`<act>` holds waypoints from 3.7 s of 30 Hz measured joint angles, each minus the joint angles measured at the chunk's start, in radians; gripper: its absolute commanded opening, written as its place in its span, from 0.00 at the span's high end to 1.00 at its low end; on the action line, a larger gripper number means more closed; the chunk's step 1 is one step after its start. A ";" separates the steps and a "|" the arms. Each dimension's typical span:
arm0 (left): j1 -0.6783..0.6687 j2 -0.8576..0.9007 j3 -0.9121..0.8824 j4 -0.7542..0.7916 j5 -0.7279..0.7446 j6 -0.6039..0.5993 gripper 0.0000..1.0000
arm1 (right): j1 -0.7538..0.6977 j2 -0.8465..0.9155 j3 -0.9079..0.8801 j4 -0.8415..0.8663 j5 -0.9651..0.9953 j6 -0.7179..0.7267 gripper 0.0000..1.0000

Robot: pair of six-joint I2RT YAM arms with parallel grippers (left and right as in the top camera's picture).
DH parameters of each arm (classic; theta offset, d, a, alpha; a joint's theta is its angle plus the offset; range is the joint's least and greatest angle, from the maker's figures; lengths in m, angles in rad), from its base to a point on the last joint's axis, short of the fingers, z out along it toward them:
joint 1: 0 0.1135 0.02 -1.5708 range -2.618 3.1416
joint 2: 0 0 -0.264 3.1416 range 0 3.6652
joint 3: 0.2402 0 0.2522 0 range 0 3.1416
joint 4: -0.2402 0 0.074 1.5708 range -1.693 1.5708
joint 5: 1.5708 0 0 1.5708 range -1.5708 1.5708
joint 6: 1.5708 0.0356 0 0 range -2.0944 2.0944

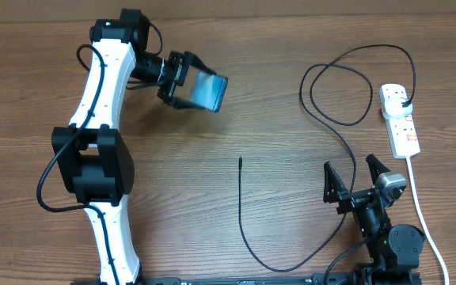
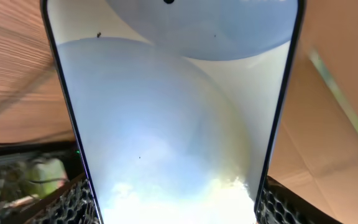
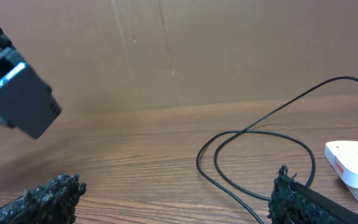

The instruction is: Plug charger to phone and switch on socket

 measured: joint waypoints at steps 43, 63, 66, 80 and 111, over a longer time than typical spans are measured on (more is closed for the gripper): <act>-0.140 0.000 0.000 -0.093 -0.352 0.000 0.96 | 0.000 0.108 0.288 -0.156 0.018 0.172 0.00; -0.140 0.000 0.002 -0.093 -0.353 -0.001 0.96 | -0.001 1.184 1.009 -0.452 -0.695 0.191 0.00; -0.140 0.000 0.002 -0.093 -0.353 -0.001 0.96 | -0.001 1.290 1.009 -0.410 -0.832 0.190 0.00; -0.140 0.000 0.002 -0.093 -0.353 -0.077 0.96 | 0.008 1.509 1.009 -0.388 -0.957 0.304 0.00; -0.219 0.000 0.002 -0.092 -0.353 -0.218 0.96 | 0.366 1.509 1.009 -0.314 -0.481 0.711 0.00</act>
